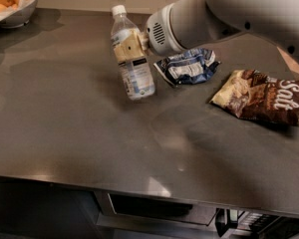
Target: Place blue plastic bottle upright
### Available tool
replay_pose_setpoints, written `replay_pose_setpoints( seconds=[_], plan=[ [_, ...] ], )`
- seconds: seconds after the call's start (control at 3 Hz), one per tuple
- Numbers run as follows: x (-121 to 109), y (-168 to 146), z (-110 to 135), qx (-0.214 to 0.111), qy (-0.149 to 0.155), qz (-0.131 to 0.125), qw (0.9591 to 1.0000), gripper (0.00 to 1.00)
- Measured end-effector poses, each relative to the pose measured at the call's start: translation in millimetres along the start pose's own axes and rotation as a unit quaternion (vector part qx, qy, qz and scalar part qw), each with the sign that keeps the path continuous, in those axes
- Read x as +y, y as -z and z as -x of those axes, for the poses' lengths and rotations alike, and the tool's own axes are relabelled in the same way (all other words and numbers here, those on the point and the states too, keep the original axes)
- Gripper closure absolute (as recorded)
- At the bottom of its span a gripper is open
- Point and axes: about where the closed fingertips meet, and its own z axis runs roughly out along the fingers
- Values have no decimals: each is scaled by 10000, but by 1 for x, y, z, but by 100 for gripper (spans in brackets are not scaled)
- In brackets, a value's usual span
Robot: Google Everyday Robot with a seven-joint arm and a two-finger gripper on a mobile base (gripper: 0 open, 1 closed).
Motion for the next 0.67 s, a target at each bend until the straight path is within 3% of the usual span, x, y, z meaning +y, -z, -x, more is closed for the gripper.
replay_pose_setpoints(
  seconds=[0.33, 0.67],
  plan=[
    [-3, -2, 6, 236, 498, -245, 9982, 100],
    [-3, -1, 8, 594, 871, -394, 9936, 100]
  ],
)
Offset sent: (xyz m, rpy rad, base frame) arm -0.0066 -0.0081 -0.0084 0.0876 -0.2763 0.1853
